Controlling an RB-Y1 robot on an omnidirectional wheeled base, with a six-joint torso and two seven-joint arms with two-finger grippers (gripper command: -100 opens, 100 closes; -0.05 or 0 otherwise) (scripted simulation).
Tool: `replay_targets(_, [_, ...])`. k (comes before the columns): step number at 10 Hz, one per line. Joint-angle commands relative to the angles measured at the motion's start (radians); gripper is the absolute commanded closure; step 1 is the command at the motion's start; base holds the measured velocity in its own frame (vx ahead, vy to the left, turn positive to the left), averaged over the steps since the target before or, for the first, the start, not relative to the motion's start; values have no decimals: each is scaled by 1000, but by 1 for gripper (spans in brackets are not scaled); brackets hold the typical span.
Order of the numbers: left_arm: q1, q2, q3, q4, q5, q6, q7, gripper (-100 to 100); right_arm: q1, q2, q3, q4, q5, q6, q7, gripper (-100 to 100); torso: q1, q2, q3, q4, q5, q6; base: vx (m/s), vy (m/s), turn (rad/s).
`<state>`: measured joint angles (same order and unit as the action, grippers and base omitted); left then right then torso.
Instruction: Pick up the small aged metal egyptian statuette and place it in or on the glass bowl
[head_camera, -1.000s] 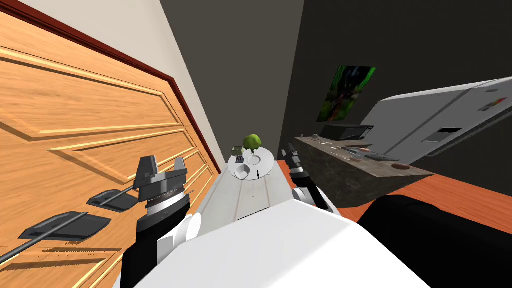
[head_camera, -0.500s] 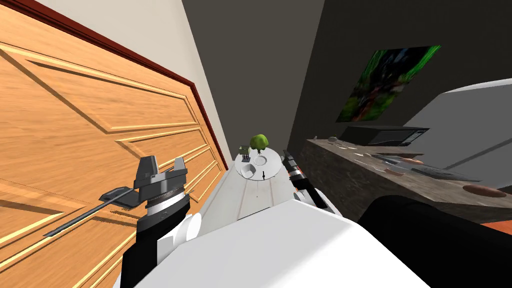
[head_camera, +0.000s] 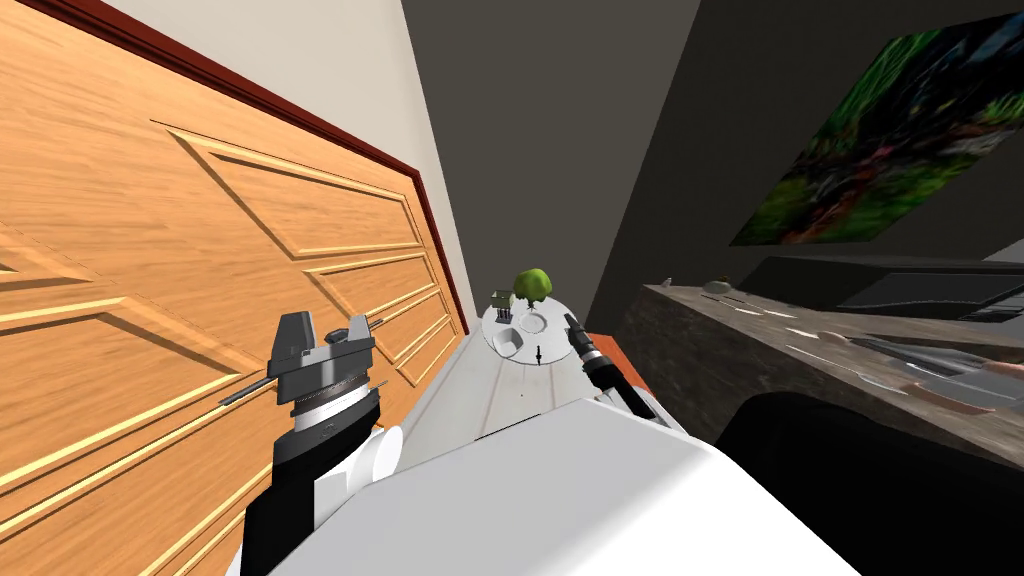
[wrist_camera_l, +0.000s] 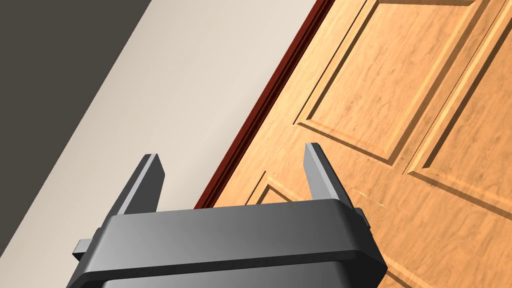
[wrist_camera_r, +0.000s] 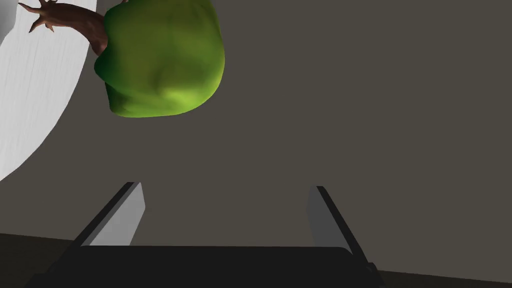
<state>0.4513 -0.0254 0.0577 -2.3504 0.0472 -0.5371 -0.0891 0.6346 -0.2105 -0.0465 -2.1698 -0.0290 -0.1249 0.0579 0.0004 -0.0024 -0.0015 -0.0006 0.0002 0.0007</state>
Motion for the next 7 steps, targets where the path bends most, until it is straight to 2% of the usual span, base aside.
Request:
replay_targets(1, [0,0,0,0,0,0,0,0,28,-14,3,27,8,40,15,-100,0,0,0,0,0,0,39,5,268])
replay_targets(3, [0,0,0,0,0,0,0,0,65,-36,6,74,20,106,38,-100,0,-1,0,0,0,-1,58,1,439])
replay_targets(4, [0,0,0,0,0,0,0,0,65,-36,6,74,20,114,38,-100,-1,-2,-1,0,0,-1,40,-17,117])
replay_targets(6, [0,0,0,0,0,0,0,0,100,-56,8,122,31,178,57,-100,0,0,0,0,0,-1,45,-10,321])
replay_targets(7, [0,0,0,0,0,0,0,0,100,-56,8,122,31,190,57,-100,-1,-1,-1,0,0,0,42,-9,221])
